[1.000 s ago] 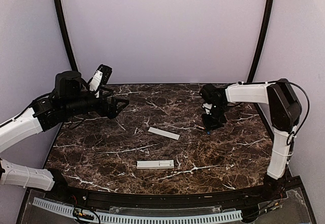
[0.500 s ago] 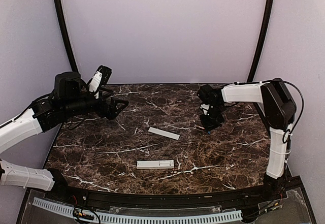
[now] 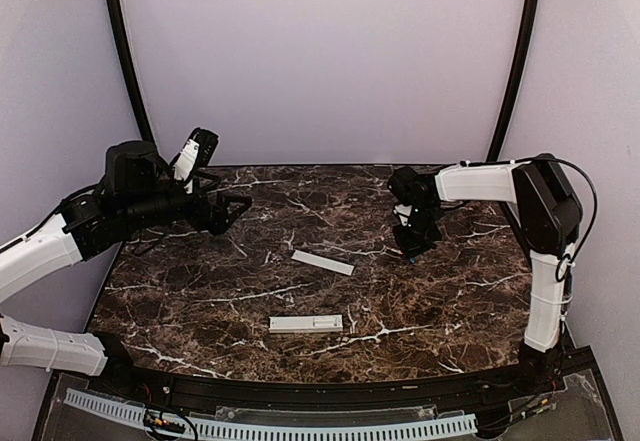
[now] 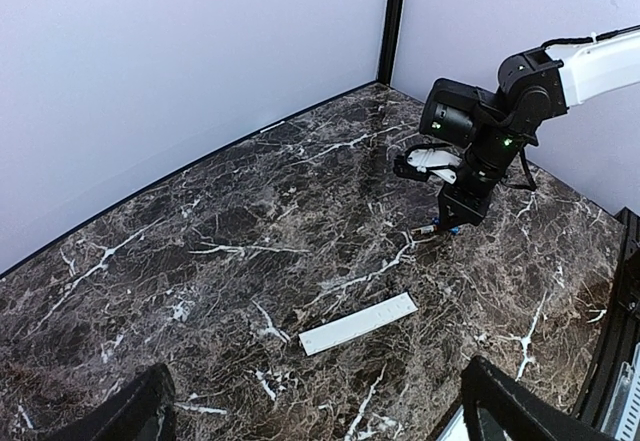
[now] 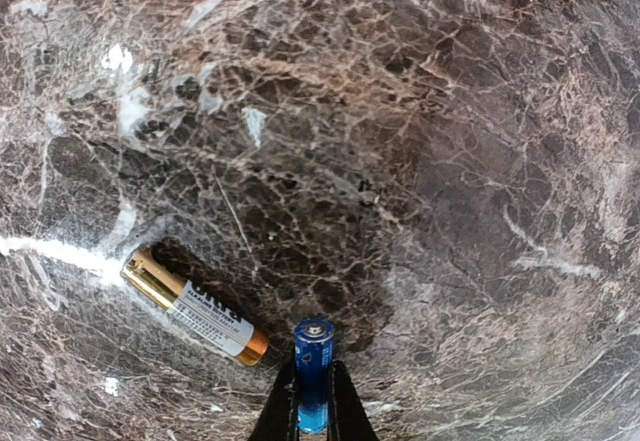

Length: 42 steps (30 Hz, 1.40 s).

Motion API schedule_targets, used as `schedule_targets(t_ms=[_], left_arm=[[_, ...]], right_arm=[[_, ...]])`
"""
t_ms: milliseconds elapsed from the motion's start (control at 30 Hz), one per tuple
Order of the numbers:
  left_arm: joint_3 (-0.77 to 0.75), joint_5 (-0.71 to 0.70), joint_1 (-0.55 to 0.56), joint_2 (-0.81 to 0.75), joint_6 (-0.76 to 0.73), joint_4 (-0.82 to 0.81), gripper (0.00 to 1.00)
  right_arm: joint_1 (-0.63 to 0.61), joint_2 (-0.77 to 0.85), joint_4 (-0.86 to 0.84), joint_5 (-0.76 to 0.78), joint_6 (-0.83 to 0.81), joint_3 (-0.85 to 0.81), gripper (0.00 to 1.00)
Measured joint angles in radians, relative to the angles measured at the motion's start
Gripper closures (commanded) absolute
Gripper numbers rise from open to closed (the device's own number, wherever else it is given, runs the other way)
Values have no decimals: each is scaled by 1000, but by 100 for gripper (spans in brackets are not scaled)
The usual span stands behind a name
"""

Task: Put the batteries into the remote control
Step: Pick up the battery at the center of the board, then place the battery in the battery compartment.

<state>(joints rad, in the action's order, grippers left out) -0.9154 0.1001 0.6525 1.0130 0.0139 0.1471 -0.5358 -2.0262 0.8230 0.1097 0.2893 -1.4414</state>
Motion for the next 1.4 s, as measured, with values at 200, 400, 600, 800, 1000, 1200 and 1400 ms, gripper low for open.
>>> schedule_targets(t_ms=[200, 400, 600, 800, 1000, 1200, 1400], left_arm=[[0, 0, -2, 0, 0, 0, 1], [0, 1, -5, -2, 0, -3, 1], [0, 16, -10, -7, -3, -6, 1], [10, 33, -11, -15, -28, -19, 1], [40, 89, -11, -31, -72, -29, 1], [66, 167, -11, -33, -126, -45, 5], [100, 252, 15, -14, -234, -21, 5]], right_arm=[[0, 9, 2, 0, -8, 0, 100], [-6, 178, -19, -26, -94, 24, 100], [-110, 460, -182, -188, -303, 80, 100], [-257, 558, -337, -409, -444, 130, 100], [-290, 566, -467, -587, -514, 156, 100], [-336, 573, -535, -675, -550, 173, 100], [-378, 545, -547, -644, -588, 192, 100]])
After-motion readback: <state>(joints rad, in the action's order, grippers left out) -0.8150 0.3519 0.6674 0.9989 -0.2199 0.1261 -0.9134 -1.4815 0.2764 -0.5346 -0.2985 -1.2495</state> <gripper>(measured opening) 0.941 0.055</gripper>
